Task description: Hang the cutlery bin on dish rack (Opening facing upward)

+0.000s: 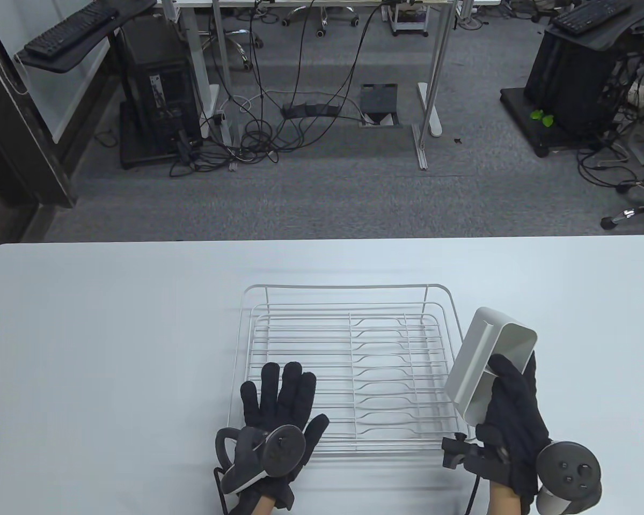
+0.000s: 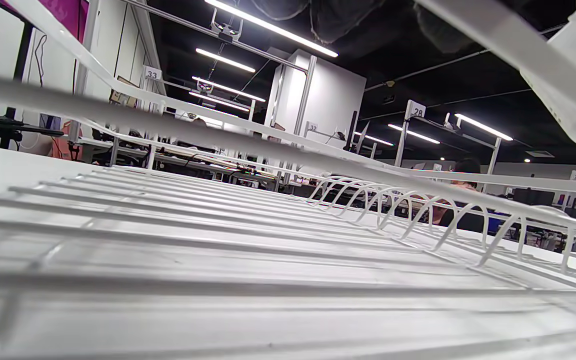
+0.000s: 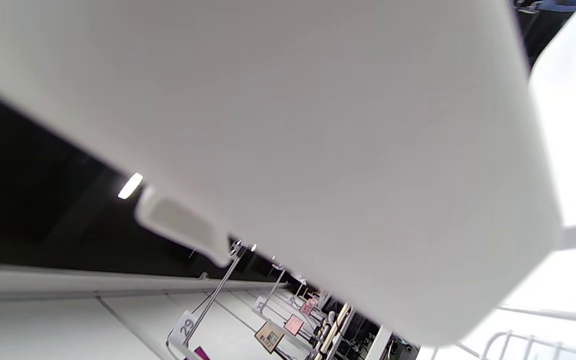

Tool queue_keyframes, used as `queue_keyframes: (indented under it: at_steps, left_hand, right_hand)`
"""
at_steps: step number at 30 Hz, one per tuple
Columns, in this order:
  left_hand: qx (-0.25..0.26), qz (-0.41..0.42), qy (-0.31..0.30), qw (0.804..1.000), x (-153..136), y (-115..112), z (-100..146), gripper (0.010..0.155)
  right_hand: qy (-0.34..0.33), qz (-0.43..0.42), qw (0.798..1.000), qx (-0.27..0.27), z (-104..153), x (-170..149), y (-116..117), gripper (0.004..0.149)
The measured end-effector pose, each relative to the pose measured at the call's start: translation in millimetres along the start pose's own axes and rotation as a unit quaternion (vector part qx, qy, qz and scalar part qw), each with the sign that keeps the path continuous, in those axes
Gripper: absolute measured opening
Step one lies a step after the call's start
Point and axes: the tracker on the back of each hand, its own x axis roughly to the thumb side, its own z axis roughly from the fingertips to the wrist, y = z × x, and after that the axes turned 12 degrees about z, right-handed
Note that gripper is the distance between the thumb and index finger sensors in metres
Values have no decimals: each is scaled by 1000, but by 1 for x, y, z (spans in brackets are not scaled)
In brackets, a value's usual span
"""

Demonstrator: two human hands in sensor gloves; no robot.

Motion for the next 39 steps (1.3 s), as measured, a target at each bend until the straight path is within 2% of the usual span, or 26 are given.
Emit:
queue_keyframes:
  at_steps: [6,11,21,39]
  left_hand:
    - [-4,-5,3,1000,1,0,0,74]
    - [-3,-4,3,1000,1,0,0,74]
    - [0,-3,3,1000,1,0,1,74]
    - [-1,-1,4,1000,0,0,1,74]
  right_hand:
    - [41,-12,999,-24,-6,-20,-17,35]
    - [54,7,998,-22,-9,-30,-22,35]
    - [71,29,997,-1,-11,-43,-17,36]
    - [59,52,996,49,-13,-50,-3,36]
